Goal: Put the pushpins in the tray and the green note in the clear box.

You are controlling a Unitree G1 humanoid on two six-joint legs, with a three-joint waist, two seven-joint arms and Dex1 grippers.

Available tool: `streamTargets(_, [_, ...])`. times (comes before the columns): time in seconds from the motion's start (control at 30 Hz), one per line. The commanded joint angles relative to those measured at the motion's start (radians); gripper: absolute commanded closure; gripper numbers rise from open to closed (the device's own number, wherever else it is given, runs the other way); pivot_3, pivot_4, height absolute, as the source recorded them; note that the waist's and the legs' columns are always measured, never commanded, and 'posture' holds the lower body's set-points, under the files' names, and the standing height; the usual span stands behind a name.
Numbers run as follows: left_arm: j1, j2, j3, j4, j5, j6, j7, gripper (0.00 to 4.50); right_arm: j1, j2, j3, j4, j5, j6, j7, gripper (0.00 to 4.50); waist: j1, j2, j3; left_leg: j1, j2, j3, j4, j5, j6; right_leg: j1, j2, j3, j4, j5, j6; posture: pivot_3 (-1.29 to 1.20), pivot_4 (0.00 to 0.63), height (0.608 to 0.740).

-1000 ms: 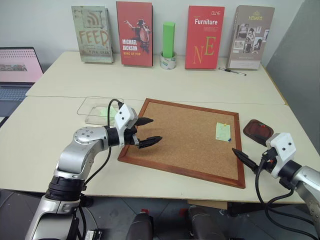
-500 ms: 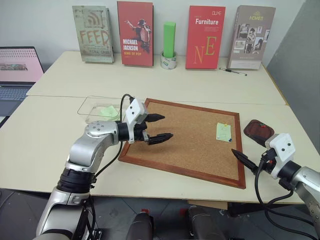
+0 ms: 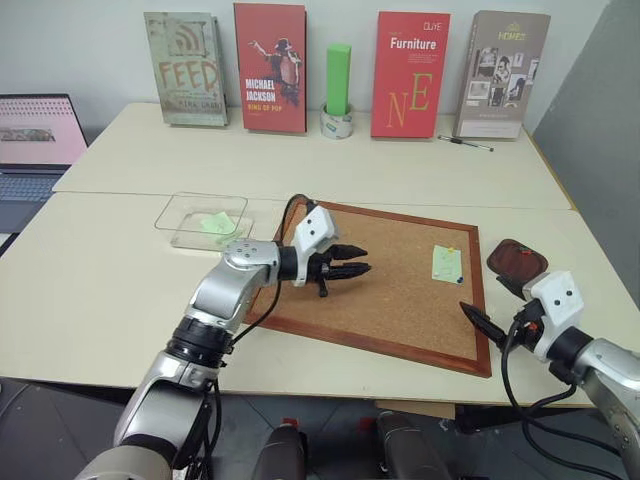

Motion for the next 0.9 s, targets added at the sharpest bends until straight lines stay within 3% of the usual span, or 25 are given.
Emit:
streamTargets(0.03, [-0.021, -0.024, -0.007, 0.05, 0.022, -0.056, -0.011, 3.79, -0.044, 0.011, -0.007, -0.051, 0.024, 0.039, -0.033, 0.0, -0.001, 0.0, 0.0, 0.0, 0.0, 0.0, 0.0, 0.0, 0.0, 0.0, 0.0, 0.0, 0.0, 0.0, 0.0, 0.0, 0.15, 0.74])
streamTargets(0.17, [-0.005, -0.038, -0.039, 0.137, 0.061, -0.11, -0.037, 4.43, -0.13, 0.021, 0.005, -0.035, 0.043, 0.09, -0.057, 0.0, -0.002, 0.0, 0.0, 0.0, 0.0, 0.0, 0.0, 0.0, 0.0, 0.0, 0.0, 0.0, 0.0, 0.0, 0.0, 0.0, 0.15, 0.74])
streamTargets(0.43, [0.039, -0.047, -0.06, 0.227, 0.124, -0.18, -0.027, 4.43, -0.338, 0.04, 0.084, 0.16, -0.018, 0.134, -0.111, 0.0, -0.001, 0.0, 0.0, 0.0, 0.0, -0.001, 0.0, 0.0, 0.0, 0.0, 0.0, 0.0, 0.0, 0.0, 0.0, 0.0, 0.15, 0.74])
streamTargets(0.9, [0.102, -0.017, -0.049, 0.151, 0.135, -0.155, -0.029, 4.43, -0.561, 0.073, 0.154, 0.519, -0.1, 0.047, -0.087, 0.0, -0.005, 0.001, -0.001, 0.004, 0.0, 0.0, -0.001, 0.0, 0.0, 0.004, 0.0, 0.0, 0.0, 0.0, 0.0, 0.0, 0.15, 0.74])
